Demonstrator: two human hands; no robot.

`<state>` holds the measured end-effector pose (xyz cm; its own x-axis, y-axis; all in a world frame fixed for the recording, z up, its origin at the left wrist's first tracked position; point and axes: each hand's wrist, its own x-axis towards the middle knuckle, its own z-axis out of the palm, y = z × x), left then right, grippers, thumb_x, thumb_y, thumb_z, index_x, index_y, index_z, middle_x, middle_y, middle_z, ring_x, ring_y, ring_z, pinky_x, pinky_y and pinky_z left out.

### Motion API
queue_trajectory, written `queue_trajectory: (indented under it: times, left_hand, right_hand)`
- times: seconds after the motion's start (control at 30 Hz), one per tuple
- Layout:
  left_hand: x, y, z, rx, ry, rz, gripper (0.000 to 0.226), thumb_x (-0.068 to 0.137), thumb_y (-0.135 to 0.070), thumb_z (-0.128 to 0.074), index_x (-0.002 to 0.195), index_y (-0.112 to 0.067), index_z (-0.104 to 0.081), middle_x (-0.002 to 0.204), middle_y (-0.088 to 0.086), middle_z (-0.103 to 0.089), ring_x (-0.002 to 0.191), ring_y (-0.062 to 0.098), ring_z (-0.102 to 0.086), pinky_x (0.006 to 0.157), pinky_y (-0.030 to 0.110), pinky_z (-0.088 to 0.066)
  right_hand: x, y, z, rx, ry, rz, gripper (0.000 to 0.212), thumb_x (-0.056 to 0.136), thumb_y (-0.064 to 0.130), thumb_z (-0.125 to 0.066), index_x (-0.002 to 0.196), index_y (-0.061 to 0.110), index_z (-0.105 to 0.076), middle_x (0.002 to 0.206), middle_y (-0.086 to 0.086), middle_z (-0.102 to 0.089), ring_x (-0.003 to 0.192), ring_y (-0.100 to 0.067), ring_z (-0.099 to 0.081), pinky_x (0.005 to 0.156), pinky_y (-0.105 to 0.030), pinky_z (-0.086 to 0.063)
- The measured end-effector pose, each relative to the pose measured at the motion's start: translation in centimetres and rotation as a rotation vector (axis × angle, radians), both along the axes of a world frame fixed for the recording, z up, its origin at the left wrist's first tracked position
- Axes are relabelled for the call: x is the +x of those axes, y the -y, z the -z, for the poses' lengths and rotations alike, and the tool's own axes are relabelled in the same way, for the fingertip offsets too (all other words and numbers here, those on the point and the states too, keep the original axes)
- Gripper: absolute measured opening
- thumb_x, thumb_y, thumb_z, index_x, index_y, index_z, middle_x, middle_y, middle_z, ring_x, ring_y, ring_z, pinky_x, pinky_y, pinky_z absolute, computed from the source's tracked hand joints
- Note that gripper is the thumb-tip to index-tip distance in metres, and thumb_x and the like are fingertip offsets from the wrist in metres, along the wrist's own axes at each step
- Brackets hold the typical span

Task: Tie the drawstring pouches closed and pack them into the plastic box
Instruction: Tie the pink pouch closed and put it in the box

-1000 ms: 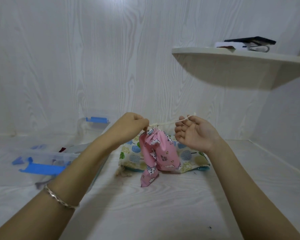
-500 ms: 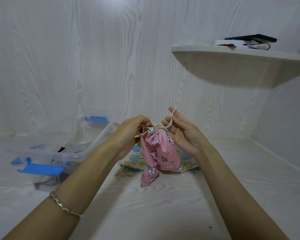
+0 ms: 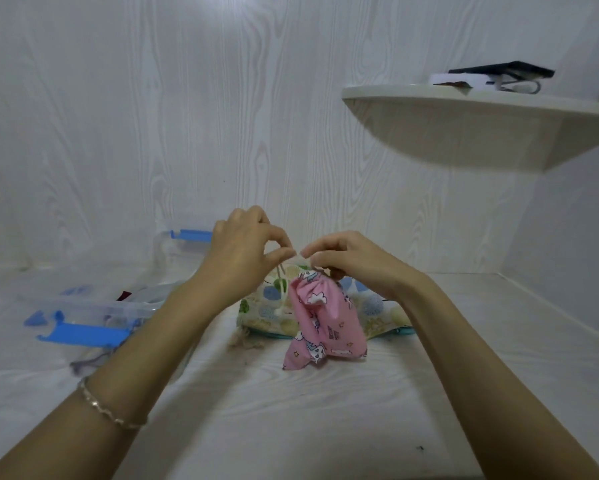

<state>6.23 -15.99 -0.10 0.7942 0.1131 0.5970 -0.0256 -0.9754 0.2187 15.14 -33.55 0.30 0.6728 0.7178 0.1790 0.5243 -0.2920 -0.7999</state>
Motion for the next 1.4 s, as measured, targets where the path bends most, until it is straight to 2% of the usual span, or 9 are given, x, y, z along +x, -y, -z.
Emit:
queue_trajectory:
  times: [0.1,0.23,0.37,0.5,0.73,0.9,1.1,1.3,1.4]
  left_hand:
    - [0.4,0.9,-0.3,-0.159,0.072,0.130,0.018,0.091,-0.033,-0.062,0.101,-0.024,-0.074,0.078,-0.011,-0.060,0.073,0.006,-0.055,0.073,0.028,-0.047]
    - [1.2,1.8,0.8,-0.707,-0.057,0.393,0.033,0.096,-0.025,-0.055,0.129,-0.020,-0.059,0.086,0.004,-0.071,0.080,0.011,-0.066,0.086,0.032,-0.054]
    - [1.0,0.7,1.5,-1.102,-0.244,0.513,0.041,0.087,-0.021,-0.066,0.127,-0.020,-0.057,0.095,0.011,-0.075,0.090,0.019,-0.072,0.082,0.029,-0.057]
    - [0.7,0.7,1.7,-1.028,-0.223,0.476,0.020,0.085,-0.007,-0.069,0.104,-0.006,-0.072,0.087,0.013,-0.074,0.072,0.012,-0.067,0.062,0.016,-0.053]
    - [-0.1,-0.2,0.2,-0.703,-0.232,0.283,0.028,0.090,-0.010,-0.055,0.077,-0.025,-0.075,0.090,-0.005,-0.073,0.083,0.004,-0.063,0.078,0.021,-0.048]
    - [0.2,1.4,0.2,-0.717,-0.303,0.475,0.018,0.094,-0.023,-0.059,0.099,-0.016,-0.074,0.096,0.000,-0.075,0.092,0.009,-0.068,0.086,0.024,-0.050]
    - [0.2,1.4,0.8,-0.828,-0.271,0.458,0.011,0.083,-0.021,-0.072,0.080,-0.011,-0.074,0.052,-0.012,-0.060,0.047,-0.002,-0.049,0.049,0.011,-0.038]
    - [0.4,1.2,1.0,-0.841,-0.207,0.375,0.014,0.083,-0.024,-0.073,0.078,-0.011,-0.073,0.051,-0.009,-0.058,0.042,-0.003,-0.046,0.043,0.010,-0.037]
    - [0.5,1.3,1.2,-0.826,-0.171,0.361,0.015,0.085,-0.023,-0.071,0.081,-0.008,-0.071,0.041,-0.017,-0.055,0.038,-0.007,-0.047,0.041,0.005,-0.033]
  right_hand:
    - [-0.8,-0.2,-0.1,-0.027,0.001,-0.088,0.017,0.093,0.023,-0.063,0.091,0.010,-0.074,0.071,0.006,-0.067,0.063,-0.003,-0.054,0.065,-0.018,-0.044]
    - [-0.7,-0.4,0.4,0.132,-0.129,-0.082,0.020,0.096,0.017,-0.057,0.091,0.007,-0.074,0.070,0.006,-0.066,0.070,-0.010,-0.053,0.069,-0.021,-0.043]
    - [-0.3,0.2,0.9,0.309,-0.269,-0.060,0.021,0.097,0.014,-0.054,0.092,0.000,-0.069,0.069,-0.001,-0.057,0.068,-0.011,-0.052,0.073,-0.022,-0.044]
    - [-0.3,0.2,1.2,0.349,-0.247,-0.015,0.023,0.097,0.012,-0.053,0.102,-0.004,-0.069,0.069,0.001,-0.062,0.070,-0.008,-0.060,0.072,-0.017,-0.049]
    - [-0.2,0.9,2.0,0.431,-0.225,0.074,0.014,0.095,0.010,-0.057,0.092,0.003,-0.069,0.068,0.000,-0.067,0.076,-0.006,-0.064,0.080,-0.021,-0.047]
    - [-1.2,0.2,1.4,0.330,-0.150,-0.044,0.018,0.096,0.012,-0.055,0.085,0.005,-0.066,0.066,-0.006,-0.064,0.068,-0.013,-0.061,0.076,-0.020,-0.048]
    - [-1.3,0.6,1.2,0.364,-0.223,0.005,0.006,0.091,0.006,-0.062,0.096,0.005,-0.061,0.071,-0.009,-0.068,0.067,-0.015,-0.064,0.076,-0.027,-0.051]
    - [-1.7,0.5,1.7,0.367,-0.070,0.102,0.022,0.080,0.004,-0.076,0.086,0.011,-0.055,0.087,-0.036,-0.062,0.075,-0.027,-0.060,0.076,-0.043,-0.053]
    - [-2.1,-0.1,2.2,0.359,0.120,0.178,0.016,0.081,0.006,-0.074,0.087,0.015,-0.061,0.079,-0.024,-0.064,0.066,-0.022,-0.052,0.066,-0.037,-0.047]
